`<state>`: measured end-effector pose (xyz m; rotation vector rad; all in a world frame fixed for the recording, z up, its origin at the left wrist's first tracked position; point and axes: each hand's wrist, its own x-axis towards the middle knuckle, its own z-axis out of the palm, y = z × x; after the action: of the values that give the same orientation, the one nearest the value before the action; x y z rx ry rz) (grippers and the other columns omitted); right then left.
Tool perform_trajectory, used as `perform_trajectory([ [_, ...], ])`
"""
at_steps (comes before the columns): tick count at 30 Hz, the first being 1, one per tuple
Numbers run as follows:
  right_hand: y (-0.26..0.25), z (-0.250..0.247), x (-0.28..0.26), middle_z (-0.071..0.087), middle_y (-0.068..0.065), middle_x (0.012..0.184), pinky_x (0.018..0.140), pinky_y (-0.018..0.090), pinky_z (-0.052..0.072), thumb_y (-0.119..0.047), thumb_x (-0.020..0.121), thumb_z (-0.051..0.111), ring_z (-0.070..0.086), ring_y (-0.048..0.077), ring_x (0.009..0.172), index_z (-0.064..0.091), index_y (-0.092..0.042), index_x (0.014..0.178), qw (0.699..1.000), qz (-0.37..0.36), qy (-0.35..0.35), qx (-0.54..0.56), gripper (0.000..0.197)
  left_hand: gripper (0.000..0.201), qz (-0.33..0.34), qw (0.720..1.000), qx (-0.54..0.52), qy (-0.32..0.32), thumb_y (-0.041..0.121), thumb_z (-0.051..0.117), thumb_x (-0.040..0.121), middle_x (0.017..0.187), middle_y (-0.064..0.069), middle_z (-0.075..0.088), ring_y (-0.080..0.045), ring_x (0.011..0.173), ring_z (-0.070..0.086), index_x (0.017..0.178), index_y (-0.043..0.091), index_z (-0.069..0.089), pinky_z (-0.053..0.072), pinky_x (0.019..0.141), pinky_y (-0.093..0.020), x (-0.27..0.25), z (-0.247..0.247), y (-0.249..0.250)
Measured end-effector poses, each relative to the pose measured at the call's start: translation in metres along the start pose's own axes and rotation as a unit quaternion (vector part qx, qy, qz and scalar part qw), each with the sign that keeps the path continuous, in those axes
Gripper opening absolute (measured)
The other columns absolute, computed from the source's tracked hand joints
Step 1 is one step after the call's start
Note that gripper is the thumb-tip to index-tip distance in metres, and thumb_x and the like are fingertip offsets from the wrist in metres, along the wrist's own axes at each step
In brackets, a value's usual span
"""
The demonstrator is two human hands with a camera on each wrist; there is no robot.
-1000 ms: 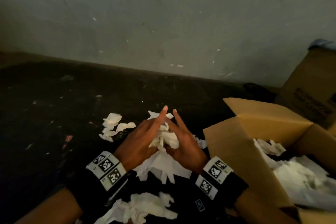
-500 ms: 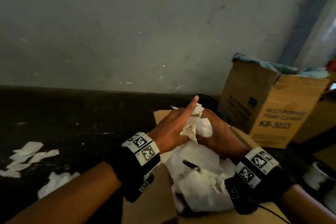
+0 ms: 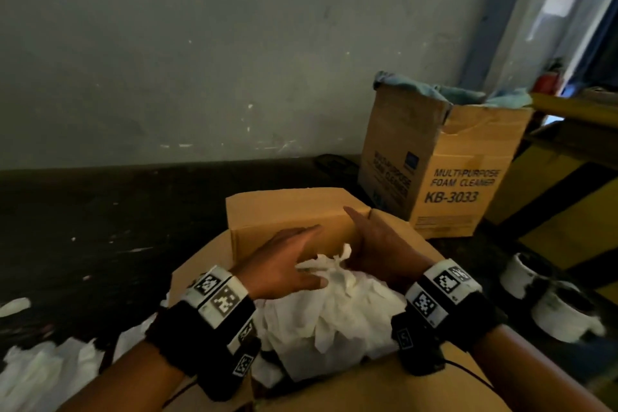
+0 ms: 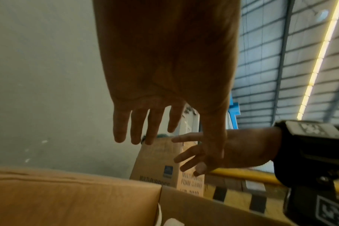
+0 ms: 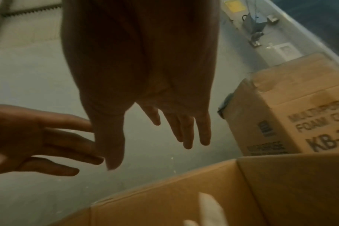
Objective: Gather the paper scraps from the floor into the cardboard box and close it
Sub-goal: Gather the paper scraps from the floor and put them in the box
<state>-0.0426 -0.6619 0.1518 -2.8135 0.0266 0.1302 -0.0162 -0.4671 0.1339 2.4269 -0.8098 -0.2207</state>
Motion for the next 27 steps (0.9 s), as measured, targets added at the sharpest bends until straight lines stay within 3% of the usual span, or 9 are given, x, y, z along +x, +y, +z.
perform_trajectory([
  [5,-0.077,0.004,-0.004,0.023,0.006,0.156,0.110,0.040,0.032,-0.028,0.086,0.067,0.035,0.025,0.136,0.000,-0.028,0.150,0.989,-0.130,-0.016,0.075,0.092,0.074,-0.024,0.993,-0.077,0.084,0.047,0.067,0.078,0.138,0.017,0.034,-0.009,0.128,0.035,0.139,0.041,0.027,0.033,0.105,-0.032,-0.065,-0.041,-0.046],
  [7,-0.119,0.014,-0.006,0.023,0.003,0.156,0.112,0.042,0.031,-0.030,0.084,0.068,0.033,0.023,0.137,0.001,-0.029,0.150,0.981,-0.181,-0.042,0.058,0.093,0.069,-0.046,0.987,-0.106,0.110,0.050,0.067,0.075,0.136,0.017,0.040,-0.006,0.125,0.038,0.135,0.044,0.033,0.036,0.106,-0.037,-0.100,-0.063,-0.077],
  [9,-0.164,0.029,-0.009,0.023,-0.001,0.156,0.112,0.035,0.029,-0.032,0.085,0.067,0.030,0.018,0.139,0.002,-0.032,0.150,0.971,-0.220,-0.077,0.055,0.092,0.073,-0.065,0.982,-0.116,0.132,0.055,0.068,0.072,0.137,0.011,0.046,-0.005,0.126,0.041,0.135,0.043,0.034,0.037,0.106,-0.035,-0.134,-0.078,-0.116],
  [14,-0.276,0.098,-0.001,0.022,0.004,0.156,0.108,0.024,0.026,-0.033,0.084,0.068,0.026,0.018,0.141,0.004,-0.028,0.150,0.940,-0.293,-0.168,0.046,0.092,0.072,-0.125,0.975,-0.116,0.143,0.034,0.074,0.075,0.129,0.011,0.049,0.002,0.118,0.045,0.137,0.028,0.038,0.035,0.091,-0.003,-0.219,-0.084,-0.215],
  [16,-0.313,0.138,0.007,0.019,0.008,0.157,0.110,0.025,0.024,-0.033,0.081,0.072,0.022,0.020,0.143,0.004,-0.023,0.151,0.930,-0.315,-0.187,0.028,0.097,0.080,-0.171,0.974,-0.100,0.113,0.044,0.075,0.070,0.129,0.016,0.042,0.002,0.119,0.041,0.138,0.030,0.036,0.034,0.095,-0.010,-0.249,-0.072,-0.257],
  [19,-0.352,0.212,0.008,0.006,0.011,0.159,0.116,0.032,0.017,-0.032,0.074,0.079,0.008,0.023,0.146,-0.001,-0.027,0.150,0.916,-0.313,-0.251,0.012,0.111,0.100,-0.215,0.974,-0.073,0.016,0.076,0.066,0.055,0.143,0.013,0.033,-0.004,0.127,0.036,0.140,0.047,0.022,0.037,0.106,-0.031,-0.300,-0.047,-0.321],
  [22,-0.349,0.279,0.006,-0.018,0.009,0.158,0.118,0.052,0.013,-0.048,0.069,0.078,-0.008,0.031,0.146,-0.015,-0.037,0.146,0.908,-0.261,-0.321,-0.064,0.121,0.110,-0.220,0.972,-0.011,-0.087,0.089,0.050,0.052,0.153,0.012,0.010,-0.016,0.141,0.009,0.140,0.052,-0.004,0.018,0.116,-0.048,-0.341,-0.021,-0.364],
  [25,-0.329,0.322,0.001,-0.030,0.008,0.154,0.116,0.055,0.001,-0.086,0.044,0.054,-0.022,0.033,0.142,-0.019,-0.033,0.146,0.901,-0.235,-0.353,-0.097,0.136,0.107,-0.223,0.968,0.038,-0.113,0.097,0.019,0.047,0.156,0.007,-0.006,-0.021,0.144,-0.007,0.136,0.050,-0.016,0.007,0.118,-0.048,-0.362,-0.006,-0.381],
  [27,-0.317,0.339,0.001,-0.029,0.008,0.154,0.116,0.050,-0.007,-0.095,0.038,0.034,-0.026,0.027,0.140,-0.019,-0.029,0.146,0.905,-0.231,-0.340,-0.111,0.137,0.112,-0.222,0.967,0.040,-0.117,0.097,0.015,0.044,0.156,0.003,-0.014,-0.020,0.143,-0.015,0.134,0.042,-0.023,0.000,0.116,-0.044,-0.364,-0.002,-0.385],
])
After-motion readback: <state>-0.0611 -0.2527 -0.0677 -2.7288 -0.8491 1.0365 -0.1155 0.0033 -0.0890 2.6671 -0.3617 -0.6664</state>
